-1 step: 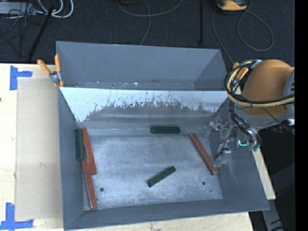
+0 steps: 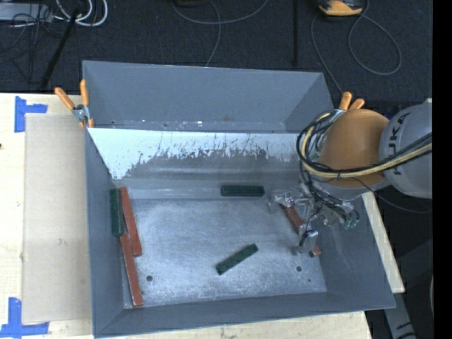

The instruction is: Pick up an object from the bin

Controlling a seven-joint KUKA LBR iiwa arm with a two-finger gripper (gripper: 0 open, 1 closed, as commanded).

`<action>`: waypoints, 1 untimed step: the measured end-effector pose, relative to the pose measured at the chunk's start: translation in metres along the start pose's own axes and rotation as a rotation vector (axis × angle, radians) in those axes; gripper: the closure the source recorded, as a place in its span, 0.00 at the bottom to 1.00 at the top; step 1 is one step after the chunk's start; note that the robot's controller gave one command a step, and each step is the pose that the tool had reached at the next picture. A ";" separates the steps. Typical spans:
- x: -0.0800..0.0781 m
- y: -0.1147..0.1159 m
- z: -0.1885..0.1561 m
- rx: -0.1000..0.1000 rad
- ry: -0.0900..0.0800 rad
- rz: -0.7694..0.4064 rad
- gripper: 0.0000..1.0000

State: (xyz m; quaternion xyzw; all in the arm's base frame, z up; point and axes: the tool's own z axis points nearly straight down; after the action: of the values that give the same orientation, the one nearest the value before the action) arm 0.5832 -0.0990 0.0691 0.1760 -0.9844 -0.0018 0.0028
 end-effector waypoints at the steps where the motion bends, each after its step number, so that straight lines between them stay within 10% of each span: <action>1: -0.026 0.165 -0.008 -0.001 -0.003 0.021 0.00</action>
Offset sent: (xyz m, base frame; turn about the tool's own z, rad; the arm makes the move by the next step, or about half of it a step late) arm -0.0314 0.1577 0.0091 0.0281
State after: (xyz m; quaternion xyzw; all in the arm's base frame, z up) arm 0.5508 0.0651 0.0777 0.1657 -0.9862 -0.0026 0.0012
